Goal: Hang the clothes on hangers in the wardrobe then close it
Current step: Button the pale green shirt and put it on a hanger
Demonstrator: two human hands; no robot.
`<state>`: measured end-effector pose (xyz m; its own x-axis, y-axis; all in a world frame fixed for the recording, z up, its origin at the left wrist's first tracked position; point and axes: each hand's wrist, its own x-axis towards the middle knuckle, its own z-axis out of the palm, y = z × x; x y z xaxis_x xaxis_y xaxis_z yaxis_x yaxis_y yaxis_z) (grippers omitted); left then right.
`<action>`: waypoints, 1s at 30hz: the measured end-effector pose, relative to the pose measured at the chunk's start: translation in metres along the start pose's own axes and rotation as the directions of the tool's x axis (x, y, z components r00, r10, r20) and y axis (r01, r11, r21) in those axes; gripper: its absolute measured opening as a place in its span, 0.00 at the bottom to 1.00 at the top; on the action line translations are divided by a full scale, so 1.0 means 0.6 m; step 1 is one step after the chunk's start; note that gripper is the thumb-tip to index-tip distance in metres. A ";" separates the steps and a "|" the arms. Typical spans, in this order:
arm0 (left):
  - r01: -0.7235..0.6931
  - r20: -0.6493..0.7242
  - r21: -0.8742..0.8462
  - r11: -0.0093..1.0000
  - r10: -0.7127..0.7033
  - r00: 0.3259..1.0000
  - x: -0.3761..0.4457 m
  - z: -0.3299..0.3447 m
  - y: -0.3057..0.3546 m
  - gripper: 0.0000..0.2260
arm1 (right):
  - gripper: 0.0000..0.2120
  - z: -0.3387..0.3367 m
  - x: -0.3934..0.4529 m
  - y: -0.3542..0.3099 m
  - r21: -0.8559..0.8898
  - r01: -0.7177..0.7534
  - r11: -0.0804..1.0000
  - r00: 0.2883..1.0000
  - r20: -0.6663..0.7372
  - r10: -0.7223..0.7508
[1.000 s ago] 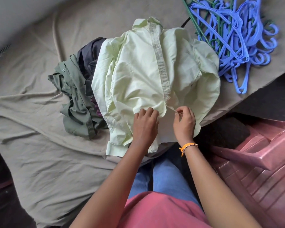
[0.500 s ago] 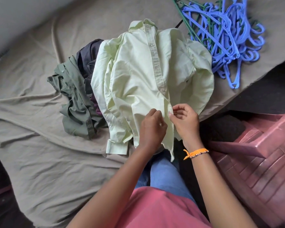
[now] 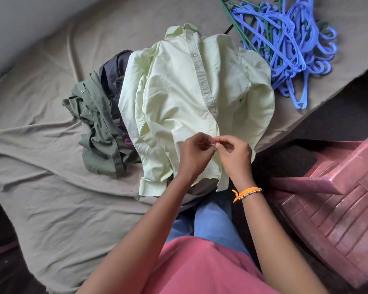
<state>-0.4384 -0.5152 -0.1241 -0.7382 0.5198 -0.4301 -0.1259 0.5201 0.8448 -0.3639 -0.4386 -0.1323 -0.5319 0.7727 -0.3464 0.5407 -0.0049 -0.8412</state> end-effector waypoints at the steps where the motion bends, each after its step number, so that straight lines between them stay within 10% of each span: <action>1: 0.026 0.017 -0.034 0.999 -0.025 1.000 0.001 -0.002 0.001 0.05 | 0.09 -0.002 0.001 0.000 0.023 -0.023 0.999 1.000 0.002 0.023; 7: 0.088 -0.011 -0.105 0.991 -0.090 0.996 0.009 -0.005 -0.006 0.04 | 0.04 -0.002 0.004 0.005 0.069 -0.111 0.991 0.994 -0.005 0.112; 18: -0.235 0.005 0.497 0.836 0.267 0.964 0.013 0.001 -0.014 0.06 | 0.09 -0.006 0.010 0.015 -0.098 0.001 0.995 0.996 -0.084 -0.009; 24: 0.171 -0.033 -0.063 0.983 -0.173 0.984 0.014 0.008 -0.005 0.05 | 0.05 0.000 -0.001 0.016 -0.013 0.028 1.000 0.995 -0.094 -0.029; 30: 0.239 -0.014 -0.206 0.949 -0.247 0.969 0.014 0.003 -0.014 0.04 | 0.10 0.004 -0.002 0.020 0.101 -0.014 0.995 0.995 -0.100 0.024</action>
<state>-0.4425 -0.5140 -0.1356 -0.6935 0.3653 -0.6210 -0.4325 0.4782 0.7644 -0.3587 -0.4412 -0.1429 -0.4505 0.8322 -0.3233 0.4799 -0.0796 -0.8737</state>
